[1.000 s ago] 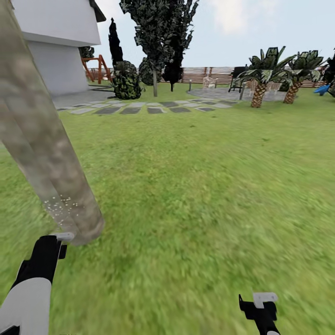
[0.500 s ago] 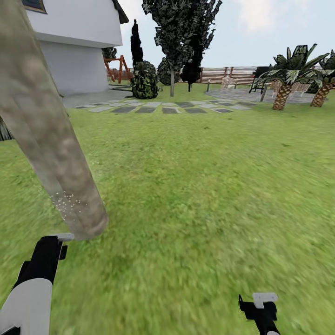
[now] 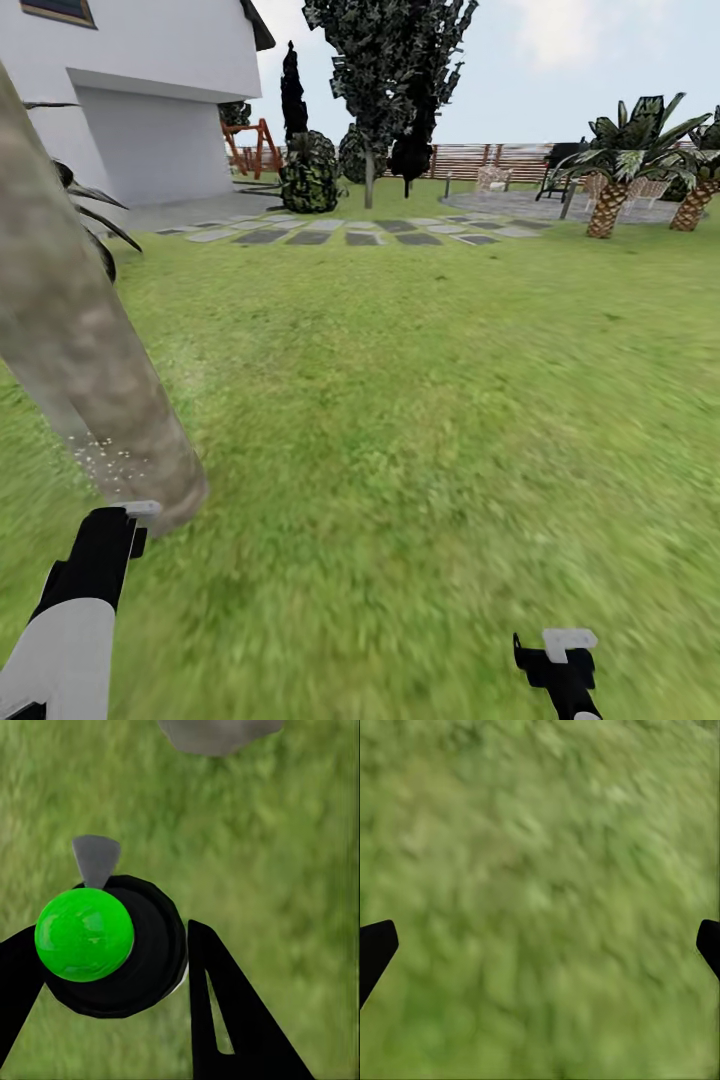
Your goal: In the garden, pick up the pesticide atomizer on the floor and spray pesticide onto both trees until each tree trunk is fully covered.
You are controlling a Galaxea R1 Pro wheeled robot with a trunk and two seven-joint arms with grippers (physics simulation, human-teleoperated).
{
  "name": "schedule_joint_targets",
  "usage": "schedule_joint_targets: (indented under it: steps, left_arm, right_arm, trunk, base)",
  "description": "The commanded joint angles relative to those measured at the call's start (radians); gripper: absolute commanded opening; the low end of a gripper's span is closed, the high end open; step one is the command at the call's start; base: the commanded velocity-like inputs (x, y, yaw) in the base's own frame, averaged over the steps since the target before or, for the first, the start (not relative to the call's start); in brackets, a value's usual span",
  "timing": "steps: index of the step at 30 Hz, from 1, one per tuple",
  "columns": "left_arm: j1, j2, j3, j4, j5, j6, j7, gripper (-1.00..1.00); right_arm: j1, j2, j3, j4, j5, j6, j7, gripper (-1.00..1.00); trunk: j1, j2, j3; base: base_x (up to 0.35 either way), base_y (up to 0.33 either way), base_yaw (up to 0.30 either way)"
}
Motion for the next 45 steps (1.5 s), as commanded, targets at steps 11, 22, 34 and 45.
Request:
schedule_joint_targets:
  steps: [11, 22, 34, 45]
  left_arm:
    - [-0.001, 0.000, 0.002, -0.001, -0.009, 0.003, -0.005, -1.00]
    - [-0.001, -0.001, 0.001, -0.002, -0.010, 0.003, -0.005, -1.00]
    - [-0.001, 0.001, 0.002, -0.003, -0.013, 0.003, -0.005, -1.00]
    - [-0.001, 0.002, 0.008, -0.009, -0.013, 0.003, -0.005, -1.00]
  right_arm:
    - [0.000, 0.001, 0.010, 0.000, -0.009, -0.003, -0.002, 1.00]
    - [0.000, 0.001, 0.010, 0.000, -0.008, -0.003, -0.002, 1.00]
    - [0.000, -0.001, 0.009, 0.000, -0.008, -0.003, -0.001, 1.00]
    - [0.000, 0.001, 0.009, -0.002, -0.009, -0.003, -0.002, 1.00]
  trunk:
    - [0.000, 0.000, -0.001]
    - [0.000, 0.000, -0.001]
    - [0.000, 0.000, -0.001]
    - [0.000, 0.000, -0.001]
  base:
    - [0.241, -0.196, 0.203]
    - [0.240, -0.197, 0.228]
    - [0.127, -0.257, 0.113]
    - [0.111, -0.265, 0.076]
